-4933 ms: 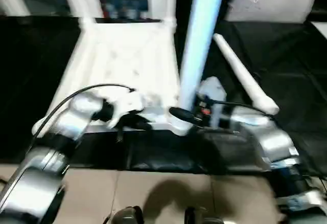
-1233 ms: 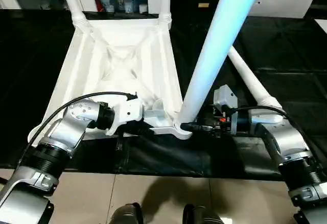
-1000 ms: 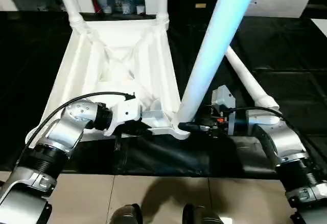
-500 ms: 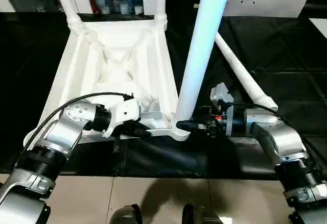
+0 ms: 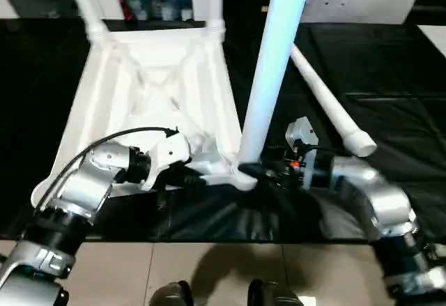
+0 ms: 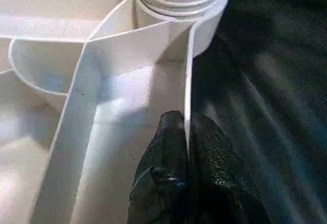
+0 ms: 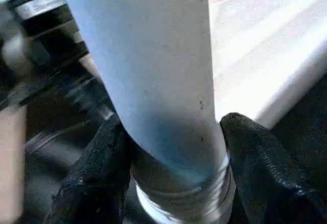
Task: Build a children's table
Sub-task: Rotate leg to tighten
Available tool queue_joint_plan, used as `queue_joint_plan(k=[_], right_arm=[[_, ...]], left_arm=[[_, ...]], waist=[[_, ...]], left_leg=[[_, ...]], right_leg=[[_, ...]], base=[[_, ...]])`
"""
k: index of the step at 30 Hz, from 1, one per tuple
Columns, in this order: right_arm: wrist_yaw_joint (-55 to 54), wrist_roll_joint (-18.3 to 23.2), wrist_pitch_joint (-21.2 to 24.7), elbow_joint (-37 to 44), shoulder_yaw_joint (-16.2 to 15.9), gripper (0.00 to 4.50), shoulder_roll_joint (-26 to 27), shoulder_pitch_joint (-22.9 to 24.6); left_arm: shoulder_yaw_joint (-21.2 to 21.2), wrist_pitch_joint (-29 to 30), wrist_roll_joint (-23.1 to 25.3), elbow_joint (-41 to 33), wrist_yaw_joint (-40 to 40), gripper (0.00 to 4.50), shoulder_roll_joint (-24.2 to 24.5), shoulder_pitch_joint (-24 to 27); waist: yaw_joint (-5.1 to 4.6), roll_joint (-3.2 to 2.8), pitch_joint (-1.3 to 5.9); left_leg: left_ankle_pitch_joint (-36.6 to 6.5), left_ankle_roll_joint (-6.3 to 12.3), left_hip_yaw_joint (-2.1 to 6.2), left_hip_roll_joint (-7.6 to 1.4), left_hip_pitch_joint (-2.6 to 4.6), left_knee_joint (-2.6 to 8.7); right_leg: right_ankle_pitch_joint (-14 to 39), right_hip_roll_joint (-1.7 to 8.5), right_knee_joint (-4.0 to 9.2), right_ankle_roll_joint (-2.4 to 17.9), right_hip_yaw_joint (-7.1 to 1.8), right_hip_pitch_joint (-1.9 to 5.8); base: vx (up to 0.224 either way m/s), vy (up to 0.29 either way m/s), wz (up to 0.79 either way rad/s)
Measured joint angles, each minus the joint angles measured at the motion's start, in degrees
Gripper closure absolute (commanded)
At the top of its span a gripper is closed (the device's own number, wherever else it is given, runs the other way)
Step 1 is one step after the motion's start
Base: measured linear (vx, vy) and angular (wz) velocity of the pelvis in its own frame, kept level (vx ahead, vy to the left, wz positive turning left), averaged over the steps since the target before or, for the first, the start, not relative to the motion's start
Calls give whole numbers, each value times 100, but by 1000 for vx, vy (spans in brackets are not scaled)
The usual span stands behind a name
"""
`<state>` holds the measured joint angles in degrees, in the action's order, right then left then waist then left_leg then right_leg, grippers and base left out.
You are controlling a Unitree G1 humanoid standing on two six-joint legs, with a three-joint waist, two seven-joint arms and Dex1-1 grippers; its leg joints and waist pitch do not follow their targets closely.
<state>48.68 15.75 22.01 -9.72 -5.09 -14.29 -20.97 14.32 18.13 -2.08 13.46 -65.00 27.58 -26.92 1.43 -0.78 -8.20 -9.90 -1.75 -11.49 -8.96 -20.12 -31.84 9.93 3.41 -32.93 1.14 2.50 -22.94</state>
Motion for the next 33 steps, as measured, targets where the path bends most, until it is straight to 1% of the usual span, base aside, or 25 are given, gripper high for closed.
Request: queue_joint_plan(k=[1,3,5,8,9,10,12,15,18,20,21,23,24,26,28,32,33], right_arm=[[-317,-22,-21,0,112,209,175,36],[-900,-85,-50,-16,256,209,450,39],[-1199,-152,-119,-50,289,209,581,5],[-1879,-258,-295,-375,429,210,1004,-229],[-2087,-284,-347,-484,481,210,1065,-322],[-2309,-296,-404,-605,549,210,1185,-410],[-2883,-319,-508,-932,743,210,1426,-676],[-3262,-347,-530,-1105,846,210,1563,-820],[-3327,-406,-549,-1107,849,210,1617,-823],[-3357,-424,-615,-1114,850,210,1653,-819],[-3357,-428,-665,-1132,845,154,1660,-834],[-3355,-428,-789,-1198,837,154,1680,-853],[-3360,-354,-843,-1341,900,133,1718,-881],[-3369,-279,-894,-1410,973,111,1746,-872],[-3369,-238,-900,-1519,1001,96,1723,-864],[-2956,-248,-972,-1267,880,59,1422,-580],[-2745,-274,-984,-1171,781,51,1206,-422]], left_arm=[[-77,222,-6,-122,235,450,-143,59],[-192,697,-32,-441,712,450,-417,185],[-219,937,-32,-571,973,450,-547,203],[-350,1410,85,-827,1626,450,-976,271],[-370,1574,111,-911,1840,450,-1137,273],[-417,1698,192,-975,2084,450,-1349,279],[-469,1868,369,-1002,2659,450,-1833,239],[-449,1976,417,-1053,3112,450,-2128,231],[-426,2025,417,-1097,3163,450,-2105,232],[-422,2069,417,-1142,3163,450,-2085,233],[-398,2069,419,-1166,3163,450,-2055,233],[-365,2068,445,-1201,3162,450,-2017,234],[-329,2063,459,-1222,3162,450,-1989,239],[-289,2041,460,-1267,3158,450,-1961,266],[-176,1962,459,-1288,3090,450,-1885,267],[-35,1599,392,-1251,2643,450,-1529,254],[29,1441,366,-1213,2479,450,-1466,248]], waist=[[-33,2,-2],[-138,0,-4],[-177,-22,-15],[-273,-50,-31],[-295,-56,-35],[-299,-60,-36],[-315,-49,-40],[-305,-35,-38],[-298,-20,-31],[-300,-2,-28],[-302,1,-26],[-305,8,-21],[-304,10,-20],[-291,8,-19],[-254,6,-18],[-150,8,-10],[-90,7,-10]], left_leg=[[0,0,0,0,-2,-4],[0,0,7,1,-13,4],[0,1,8,3,-16,8],[-1,2,7,12,-25,6],[-2,3,7,13,-29,10],[-2,3,7,14,-32,12],[-2,4,7,14,-39,12],[-3,6,9,14,-44,26],[-3,5,9,13,-43,36],[-3,5,9,10,-56,37],[-2,5,9,10,-71,37],[-1,5,8,10,-89,36],[-1,5,7,10,-91,36],[-1,5,6,10,-96,36],[-2,5,5,11,-101,37],[-22,-4,6,11,-100,41],[-32,-10,13,11,-103,41]], right_leg=[[1,2,7,1,2,-6],[2,1,53,0,12,-10],[2,0,85,0,17,-12],[2,3,102,0,9,-21],[2,3,120,0,9,-24],[2,3,126,0,10,-25],[2,2,130,0,11,-32],[2,-1,137,-1,13,-37],[2,-3,137,-1,14,-41],[2,-4,138,-1,17,-56],[1,-4,137,-1,16,-69],[0,-5,137,1,15,-87],[-2,-5,137,4,15,-91],[-9,-5,136,12,13,-94],[-32,-5,135,37,13,-95],[-70,-6,100,57,15,-103],[-73,-6,86,55,20,-106]], base=[[0,0,0],[0,0,0],[0,0,0],[0,0,0],[0,0,0],[0,0,0],[0,0,0],[0,0,0],[0,0,0],[0,0,0],[0,0,0],[0,0,0],[0,0,0],[0,0,0],[0,0,0],[0,0,0],[50,-30,4]])
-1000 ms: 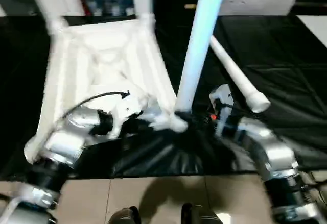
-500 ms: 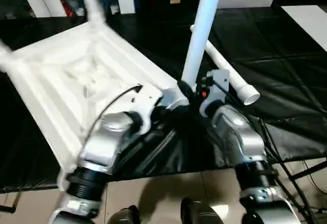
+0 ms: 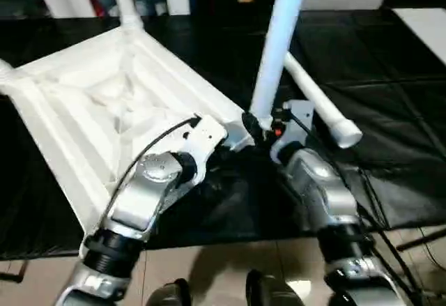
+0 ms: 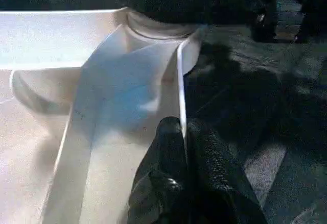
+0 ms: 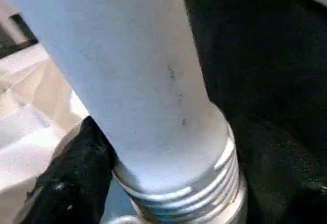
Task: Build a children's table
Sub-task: Rotate leg to tighten
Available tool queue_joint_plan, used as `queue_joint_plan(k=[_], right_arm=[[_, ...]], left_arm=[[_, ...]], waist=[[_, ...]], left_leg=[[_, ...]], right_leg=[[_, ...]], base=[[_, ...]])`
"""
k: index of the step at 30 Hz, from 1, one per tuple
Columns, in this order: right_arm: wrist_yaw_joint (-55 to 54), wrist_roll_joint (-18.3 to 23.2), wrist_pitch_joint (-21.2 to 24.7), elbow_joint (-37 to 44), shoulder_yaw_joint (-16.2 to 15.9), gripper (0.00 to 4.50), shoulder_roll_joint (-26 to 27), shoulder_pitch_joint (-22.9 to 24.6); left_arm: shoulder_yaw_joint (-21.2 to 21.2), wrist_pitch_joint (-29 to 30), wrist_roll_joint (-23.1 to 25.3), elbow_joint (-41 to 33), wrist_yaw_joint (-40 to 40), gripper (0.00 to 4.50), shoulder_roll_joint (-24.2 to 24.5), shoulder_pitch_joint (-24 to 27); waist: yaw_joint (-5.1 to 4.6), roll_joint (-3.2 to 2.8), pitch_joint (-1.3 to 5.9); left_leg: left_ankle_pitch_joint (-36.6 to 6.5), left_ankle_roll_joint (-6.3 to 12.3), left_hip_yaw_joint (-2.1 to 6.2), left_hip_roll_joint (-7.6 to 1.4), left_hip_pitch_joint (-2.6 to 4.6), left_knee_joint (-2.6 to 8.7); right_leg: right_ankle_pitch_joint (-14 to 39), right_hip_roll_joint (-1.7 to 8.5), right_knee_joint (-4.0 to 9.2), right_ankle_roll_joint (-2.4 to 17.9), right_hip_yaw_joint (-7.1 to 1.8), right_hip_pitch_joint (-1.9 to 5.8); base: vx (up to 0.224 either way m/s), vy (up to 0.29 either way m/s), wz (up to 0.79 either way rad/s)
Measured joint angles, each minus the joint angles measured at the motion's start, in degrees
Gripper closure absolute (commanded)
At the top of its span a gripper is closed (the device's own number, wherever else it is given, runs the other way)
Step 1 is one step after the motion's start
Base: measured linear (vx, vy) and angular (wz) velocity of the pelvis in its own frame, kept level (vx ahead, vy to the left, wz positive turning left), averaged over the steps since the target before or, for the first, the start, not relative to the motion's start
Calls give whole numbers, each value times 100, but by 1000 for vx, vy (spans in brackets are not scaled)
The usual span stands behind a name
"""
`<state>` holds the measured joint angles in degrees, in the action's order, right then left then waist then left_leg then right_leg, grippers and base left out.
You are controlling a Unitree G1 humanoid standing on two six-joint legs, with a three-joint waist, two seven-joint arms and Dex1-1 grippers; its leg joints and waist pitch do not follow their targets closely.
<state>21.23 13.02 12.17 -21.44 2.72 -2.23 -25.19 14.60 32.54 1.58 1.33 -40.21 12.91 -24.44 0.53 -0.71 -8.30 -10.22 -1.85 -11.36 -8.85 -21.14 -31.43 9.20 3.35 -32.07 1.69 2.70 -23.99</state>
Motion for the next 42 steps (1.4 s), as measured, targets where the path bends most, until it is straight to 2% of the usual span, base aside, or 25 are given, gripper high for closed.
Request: queue_joint_plan(k=[2,4,10,12,15,23,27,32,33,37,38,42], right_arm=[[359,90,10,131,-31,29,-188,242],[672,84,32,271,-105,14,-441,325],[2059,209,21,618,-301,6,-1426,736],[2556,222,-44,687,-440,6,-1682,742],[2824,224,-132,741,-454,6,-1816,702],[3874,69,-415,714,-846,6,-2452,226],[4132,-50,-596,494,-1096,6,-2432,4],[4332,-140,-750,293,-1239,6,-2366,-203],[4386,-140,-771,223,-1261,39,-2342,-251],[4440,-143,-807,-33,-1308,48,-2215,-432],[4448,-142,-819,-44,-1320,76,-2200,-441],[4554,-142,-854,-201,-1335,102,-2177,-461]], left_arm=[[33,-165,-93,25,-246,450,149,5],[40,-381,-141,168,-464,450,290,-59],[34,-986,-240,708,-1074,450,793,-292],[55,-1210,-252,941,-1342,450,953,-407],[109,-1472,-262,1130,-1669,450,1127,-472],[338,-2341,-298,1703,-2657,450,1570,-732],[420,-2628,-293,1861,-2987,450,1611,-809],[507,-2787,-283,1994,-3104,450,1609,-913],[513,-2815,-280,2029,-3118,450,1605,-932],[514,-2912,-261,2118,-3135,450,1585,-962],[514,-2919,-261,2125,-3138,450,1582,-964],[514,-2957,-261,2159,-3161,450,1580,-979]], waist=[[106,-20,3],[155,-25,6],[136,-25,6],[117,-25,6],[130,-25,6],[231,-22,6],[297,-22,6],[318,-22,6],[316,-22,6],[321,-22,6],[324,-21,7],[324,-21,7]], left_leg=[[5,21,0,-8,1,10],[5,24,1,-14,1,17],[5,25,2,-19,-1,-21],[6,25,1,-22,0,-36],[6,24,1,-23,4,-57],[5,27,4,-23,-1,-103],[6,26,4,-26,-2,-111],[3,30,4,-25,-8,-122],[3,31,3,-25,-9,-124],[4,31,4,-25,-8,-127],[4,31,5,-25,-8,-127],[4,31,4,-26,-9,-127]], right_leg=[[4,-6,-13,-1,4,-9],[16,-10,-28,7,12,-17],[5,-9,-34,24,17,-5],[-9,-9,-34,36,17,-3],[-11,-7,-55,37,15,2],[-10,-2,-96,37,13,0],[-10,-1,-103,38,14,1],[-11,3,-104,39,13,2],[-12,3,-105,40,13,2],[-12,3,-110,41,14,3],[-12,3,-110,41,14,4],[-12,4,-109,41,14,3]], base=[[59,-30,2],[0,0,0],[0,0,0],[0,0,0],[0,0,0],[0,0,0],[0,0,0],[0,0,0],[0,0,0],[0,0,0],[0,0,0],[0,0,0]])
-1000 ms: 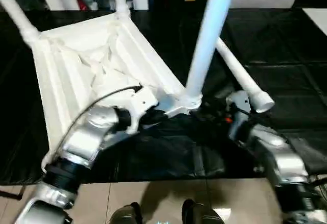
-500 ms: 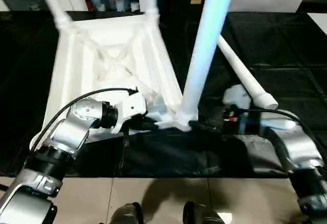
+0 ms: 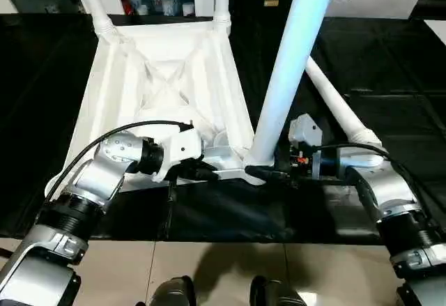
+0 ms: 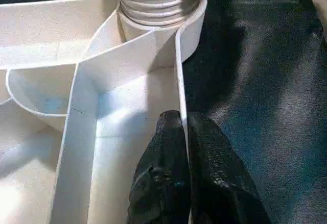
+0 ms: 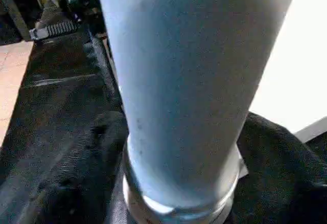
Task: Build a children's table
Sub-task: Rotate leg to tighten
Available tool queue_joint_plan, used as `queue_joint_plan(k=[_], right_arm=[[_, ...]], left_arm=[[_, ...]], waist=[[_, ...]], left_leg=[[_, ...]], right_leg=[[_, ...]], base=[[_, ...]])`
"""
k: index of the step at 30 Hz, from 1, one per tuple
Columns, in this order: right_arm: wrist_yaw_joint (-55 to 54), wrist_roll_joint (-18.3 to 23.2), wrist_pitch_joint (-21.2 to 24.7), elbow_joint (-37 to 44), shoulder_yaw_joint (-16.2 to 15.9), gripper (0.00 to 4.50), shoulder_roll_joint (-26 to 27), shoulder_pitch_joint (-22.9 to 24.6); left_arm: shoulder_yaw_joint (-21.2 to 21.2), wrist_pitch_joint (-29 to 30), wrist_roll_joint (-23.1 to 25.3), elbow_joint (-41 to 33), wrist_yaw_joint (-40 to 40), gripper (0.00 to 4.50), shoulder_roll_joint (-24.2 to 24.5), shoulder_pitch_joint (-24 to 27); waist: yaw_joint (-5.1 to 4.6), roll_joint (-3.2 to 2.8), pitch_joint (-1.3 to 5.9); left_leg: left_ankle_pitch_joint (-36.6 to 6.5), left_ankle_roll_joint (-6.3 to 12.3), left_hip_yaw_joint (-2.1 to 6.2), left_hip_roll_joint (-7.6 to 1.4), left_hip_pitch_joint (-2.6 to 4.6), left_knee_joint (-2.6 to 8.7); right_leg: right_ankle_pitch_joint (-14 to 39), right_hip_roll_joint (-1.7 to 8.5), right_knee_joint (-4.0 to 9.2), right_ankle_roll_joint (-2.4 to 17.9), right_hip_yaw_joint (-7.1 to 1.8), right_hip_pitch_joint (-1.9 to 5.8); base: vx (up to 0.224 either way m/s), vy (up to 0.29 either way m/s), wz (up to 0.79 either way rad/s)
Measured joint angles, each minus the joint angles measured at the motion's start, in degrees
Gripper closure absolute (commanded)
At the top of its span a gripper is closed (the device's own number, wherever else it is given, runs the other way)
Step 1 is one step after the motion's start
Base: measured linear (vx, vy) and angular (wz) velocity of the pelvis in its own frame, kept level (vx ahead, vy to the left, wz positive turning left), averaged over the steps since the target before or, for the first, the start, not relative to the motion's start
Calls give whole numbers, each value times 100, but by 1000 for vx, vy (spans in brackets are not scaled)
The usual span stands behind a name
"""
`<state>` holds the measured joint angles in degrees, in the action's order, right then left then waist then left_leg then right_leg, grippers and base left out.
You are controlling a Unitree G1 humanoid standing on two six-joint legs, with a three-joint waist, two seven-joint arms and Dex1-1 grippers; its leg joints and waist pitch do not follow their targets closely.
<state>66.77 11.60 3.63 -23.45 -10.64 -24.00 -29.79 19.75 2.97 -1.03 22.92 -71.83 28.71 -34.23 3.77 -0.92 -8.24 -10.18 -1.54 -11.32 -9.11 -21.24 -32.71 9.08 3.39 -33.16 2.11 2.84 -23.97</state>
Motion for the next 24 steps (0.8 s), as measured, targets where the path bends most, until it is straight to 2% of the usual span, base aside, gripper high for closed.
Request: queue_joint_plan(k=[8,15,18,20,24], right_arm=[[98,1,-38,-173,0,170,19,-100],[122,15,-29,-164,13,181,32,-77],[50,84,28,1,102,181,99,124],[-171,100,178,173,136,182,204,236],[-1542,-30,521,581,444,183,834,632]], left_arm=[[0,-84,0,64,-12,450,0,-12],[-1,-83,-4,64,-35,450,4,-11],[-13,16,-32,43,-64,450,-2,-3],[-46,219,-41,-42,-9,450,-75,28],[-309,1220,-14,-421,645,450,-318,175]], waist=[[-3,0,0],[-1,0,0],[20,0,0],[21,1,1],[-74,3,3]], left_leg=[[0,0,0,-1,2,-1],[0,0,0,-2,2,0],[0,0,-1,-2,4,0],[0,0,0,-4,10,1],[-5,-40,-4,-7,32,0]], right_leg=[[0,0,-2,0,1,1],[0,0,-2,0,2,1],[0,0,-1,0,2,3],[0,-1,-1,0,2,9],[-12,-2,-1,18,2,21]], base=[[0,0,0],[0,0,0],[0,0,0],[0,0,0],[0,0,0]])
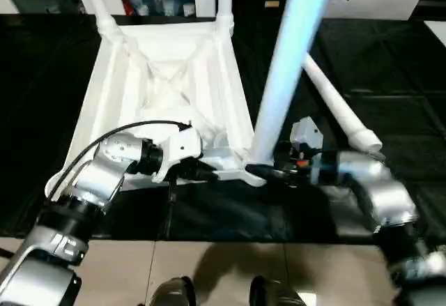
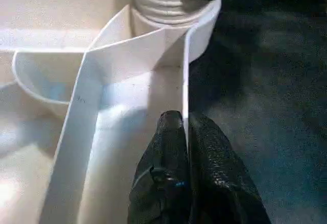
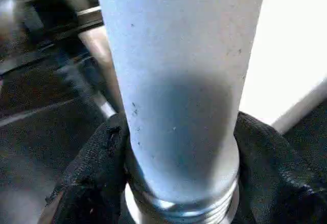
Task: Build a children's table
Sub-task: Rotate leg to tighten
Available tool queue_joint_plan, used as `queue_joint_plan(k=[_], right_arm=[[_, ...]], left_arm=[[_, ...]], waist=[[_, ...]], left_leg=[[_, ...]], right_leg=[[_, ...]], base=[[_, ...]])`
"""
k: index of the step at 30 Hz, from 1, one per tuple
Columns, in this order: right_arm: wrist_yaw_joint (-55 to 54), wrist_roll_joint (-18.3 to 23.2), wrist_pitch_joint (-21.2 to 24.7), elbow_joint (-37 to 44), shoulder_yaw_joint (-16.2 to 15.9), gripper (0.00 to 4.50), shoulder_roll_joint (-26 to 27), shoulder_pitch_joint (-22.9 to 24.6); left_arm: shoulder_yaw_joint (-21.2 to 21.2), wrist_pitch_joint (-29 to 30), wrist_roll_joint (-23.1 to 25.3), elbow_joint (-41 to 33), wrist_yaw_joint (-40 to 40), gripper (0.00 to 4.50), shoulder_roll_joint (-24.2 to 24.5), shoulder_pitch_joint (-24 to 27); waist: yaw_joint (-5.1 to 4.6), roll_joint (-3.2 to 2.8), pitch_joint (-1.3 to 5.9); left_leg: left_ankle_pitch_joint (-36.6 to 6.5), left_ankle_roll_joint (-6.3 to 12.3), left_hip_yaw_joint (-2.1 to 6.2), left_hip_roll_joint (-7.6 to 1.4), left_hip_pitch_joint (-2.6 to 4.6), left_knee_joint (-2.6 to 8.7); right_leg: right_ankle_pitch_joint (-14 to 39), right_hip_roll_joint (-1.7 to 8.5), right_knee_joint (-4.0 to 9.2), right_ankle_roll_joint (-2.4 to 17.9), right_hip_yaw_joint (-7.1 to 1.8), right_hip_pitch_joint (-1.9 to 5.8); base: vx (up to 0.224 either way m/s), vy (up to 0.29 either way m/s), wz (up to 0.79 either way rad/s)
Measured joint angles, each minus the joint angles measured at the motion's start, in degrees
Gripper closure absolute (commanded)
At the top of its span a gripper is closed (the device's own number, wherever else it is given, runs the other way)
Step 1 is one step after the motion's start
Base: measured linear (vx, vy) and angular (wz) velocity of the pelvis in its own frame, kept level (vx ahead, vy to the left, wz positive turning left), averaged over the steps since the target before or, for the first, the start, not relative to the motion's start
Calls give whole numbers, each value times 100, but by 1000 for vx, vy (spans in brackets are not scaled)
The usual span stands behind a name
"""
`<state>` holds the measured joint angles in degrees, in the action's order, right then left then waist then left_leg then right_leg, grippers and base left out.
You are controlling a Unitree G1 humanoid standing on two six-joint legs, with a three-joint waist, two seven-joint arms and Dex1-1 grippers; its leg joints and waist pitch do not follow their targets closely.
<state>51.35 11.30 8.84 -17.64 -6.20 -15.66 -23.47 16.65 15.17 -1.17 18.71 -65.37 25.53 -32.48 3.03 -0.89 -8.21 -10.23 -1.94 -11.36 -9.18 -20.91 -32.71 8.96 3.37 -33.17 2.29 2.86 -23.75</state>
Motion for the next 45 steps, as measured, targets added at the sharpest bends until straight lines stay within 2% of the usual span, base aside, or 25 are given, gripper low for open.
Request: queue_joint_plan(k=[3,6,12,14,15,19,21,23,24,27,29,33,38,42,45], right_arm=[[-1189,-181,130,44,329,183,506,91],[-2247,-378,207,-129,585,183,917,-76],[-3914,-714,310,-467,962,183,1538,-486],[-4108,-740,280,-540,1026,183,1624,-560],[-4121,-740,212,-589,1032,113,1638,-584],[-3978,-548,103,-588,1040,100,1753,-599],[-3847,-533,62,-586,1024,65,1717,-574],[-3574,-524,53,-586,974,61,1614,-516],[-3452,-513,56,-596,953,45,1565,-459],[-2967,-414,-37,-551,887,21,1311,-348],[-2384,-385,-214,-497,724,4,902,-199],[-1316,-230,-273,-393,604,4,288,36],[-134,34,-166,-41,505,4,-386,40],[787,27,-323,-111,104,4,-779,-139],[1231,18,-473,-144,-65,4,-845,-280]], left_arm=[[-118,655,92,-167,739,450,-515,21],[-227,1083,141,-177,1507,450,-1101,-3],[-304,1532,472,-92,2762,450,-2020,-168],[-289,1601,504,-123,2899,450,-2110,-182],[-267,1605,508,-161,2897,450,-2088,-182],[-193,1482,508,-245,2656,450,-1808,-179],[-191,1415,506,-275,2565,450,-1728,-156],[-190,1318,477,-332,2462,450,-1620,-113],[-187,1313,461,-389,2414,450,-1575,-82],[-178,1216,406,-438,2255,450,-1417,-34],[-152,1088,325,-496,2051,450,-1243,27],[-122,777,231,-483,1548,450,-886,70],[-60,297,92,-365,916,450,-528,107],[33,-186,-4,-217,219,450,-124,108],[75,-453,-29,-111,-184,450,62,93]], waist=[[-101,2,0],[-175,8,-4],[-225,6,-4],[-236,6,-3],[-236,6,-3],[-283,3,-2],[-286,3,-2],[-285,3,-2],[-274,0,-3],[-267,-2,-4],[-248,-4,-5],[-202,-17,-14],[-106,-26,-19],[-92,-25,-19],[-32,-25,-19]], left_leg=[[15,-8,-1,1,9,-4],[16,-7,-1,1,5,-16],[17,-5,0,5,-13,-15],[14,-3,0,5,-19,-13],[10,3,1,8,-23,-8],[8,5,0,8,-23,20],[9,4,0,0,-22,29],[10,2,1,-9,-24,37],[10,1,3,-15,-29,40],[10,2,5,-22,-40,44],[11,5,7,-22,-47,43],[25,28,8,-24,-52,36],[25,28,8,-24,-50,30],[25,29,8,-25,-50,30],[25,29,9,-26,-51,27]], right_leg=[[16,2,15,-26,0,6],[20,3,26,-33,0,1],[20,3,45,-34,-2,-3],[20,3,48,-33,-2,-4],[19,3,49,-32,-2,-6],[-15,1,45,-23,1,-22],[-17,-1,36,-21,10,-28],[-15,-3,25,-22,24,-35],[-14,-4,25,-23,34,-41],[-8,-6,25,-21,46,-49],[-3,-5,26,-19,50,-52],[-3,-5,21,-16,53,-56],[-4,-4,21,-13,53,-52],[-4,-4,17,-13,55,-54],[-3,-3,16,-11,59,-52]], base=[[0,0,0],[0,0,0],[0,0,0],[0,0,0],[0,0,0],[0,0,0],[0,0,0],[0,0,0],[0,0,0],[0,0,0],[0,0,0],[0,0,0],[0,0,0],[0,0,0],[0,0,0]])
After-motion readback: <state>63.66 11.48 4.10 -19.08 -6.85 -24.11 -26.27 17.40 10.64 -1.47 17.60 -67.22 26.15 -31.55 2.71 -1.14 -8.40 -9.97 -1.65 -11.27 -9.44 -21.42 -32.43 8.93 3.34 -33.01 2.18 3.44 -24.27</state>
